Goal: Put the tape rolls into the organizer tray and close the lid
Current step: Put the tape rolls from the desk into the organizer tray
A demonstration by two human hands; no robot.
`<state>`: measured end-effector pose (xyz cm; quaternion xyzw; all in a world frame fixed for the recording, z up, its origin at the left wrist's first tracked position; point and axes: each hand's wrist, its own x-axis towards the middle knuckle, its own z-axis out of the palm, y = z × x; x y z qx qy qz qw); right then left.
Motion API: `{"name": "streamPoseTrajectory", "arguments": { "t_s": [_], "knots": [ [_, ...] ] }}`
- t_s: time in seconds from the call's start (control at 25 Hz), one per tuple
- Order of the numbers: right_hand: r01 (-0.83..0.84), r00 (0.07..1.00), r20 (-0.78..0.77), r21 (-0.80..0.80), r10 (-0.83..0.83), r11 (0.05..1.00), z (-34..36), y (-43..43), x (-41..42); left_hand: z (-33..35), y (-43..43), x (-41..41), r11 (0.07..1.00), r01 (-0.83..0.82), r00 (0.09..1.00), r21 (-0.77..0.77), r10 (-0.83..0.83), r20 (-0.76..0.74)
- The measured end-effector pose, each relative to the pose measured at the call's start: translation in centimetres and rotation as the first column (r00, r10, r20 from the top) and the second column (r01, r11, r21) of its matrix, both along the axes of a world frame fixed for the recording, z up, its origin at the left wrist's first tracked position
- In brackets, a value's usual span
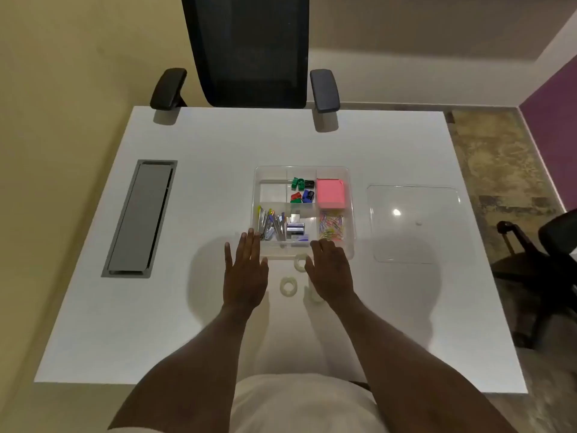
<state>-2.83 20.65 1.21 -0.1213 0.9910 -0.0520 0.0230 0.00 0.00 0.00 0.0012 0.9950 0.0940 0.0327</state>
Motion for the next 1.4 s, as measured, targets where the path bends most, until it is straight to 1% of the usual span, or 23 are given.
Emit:
{"name": "streamPoseTrajectory", "arguments": {
  "t_s": [0.04,0.12,0.24,0.4,0.56,0.72,0.84,0.92,1.04,1.24,1.32,1.4],
  "knots": [
    [-0.011,1.000,0.021,-0.018,0.011,1.000,-0.4,-0.4,-0.2,-0.2,-0.3,-0.1,1.000,-0.017,1.000,0.002,0.017,0.025],
    [-0.001,0.992,0.129,-0.090,0.012,0.996,-1.1,-0.8,-0.3,-1.0,-0.7,0.0,0.998,-0.052,0.997,0.017,0.051,0.064],
    [-0.006,0.975,0.220,-0.068,0.021,0.998,-2.6,-1.5,-0.7,-2.8,-1.3,0.4,0.992,-0.115,0.982,0.059,0.104,0.156],
    [-0.008,0.954,0.298,-0.035,0.018,0.999,-3.9,-2.5,-1.6,-4.7,-2.0,0.1,0.984,-0.160,0.951,0.071,0.135,0.278],
    [-0.010,0.963,0.270,-0.030,0.018,0.999,-5.4,-3.1,-2.1,-5.9,-2.9,-0.7,0.975,-0.193,0.914,0.111,0.138,0.382],
    [0.008,0.968,0.250,-0.049,0.004,0.999,-6.2,-3.0,-2.6,-6.6,-3.5,-1.3,0.963,-0.224,0.903,0.150,0.146,0.405],
    [0.009,0.980,0.197,-0.124,0.016,0.992,-6.4,-2.4,-1.7,-6.8,-3.4,-1.8,0.962,-0.228,0.897,0.150,0.148,0.416],
    [-0.018,0.978,0.200,-0.182,0.055,0.983,-6.2,-2.5,-1.2,-6.8,-3.2,-1.8,0.962,-0.235,0.893,0.135,0.159,0.420],
    [-0.101,0.977,0.164,-0.228,0.140,0.968,-5.6,-3.4,-1.6,-6.7,-3.0,-1.9,0.956,-0.254,0.894,0.146,0.175,0.412],
    [-0.109,0.985,0.085,-0.367,0.150,0.924,-3.6,-6.1,-6.7,-6.9,-3.1,-1.8,0.960,-0.247,0.895,0.132,0.174,0.411],
    [-0.072,0.991,0.074,-0.405,0.111,0.911,-2.6,-7.5,-10.4,-7.0,-3.2,-1.6,0.961,-0.240,0.901,0.137,0.168,0.400],
    [-0.011,0.992,0.107,-0.409,0.060,0.913,-1.8,-8.6,-14.3,-7.1,-3.2,-1.6,0.958,-0.245,0.904,0.151,0.170,0.393]
  ]
}}
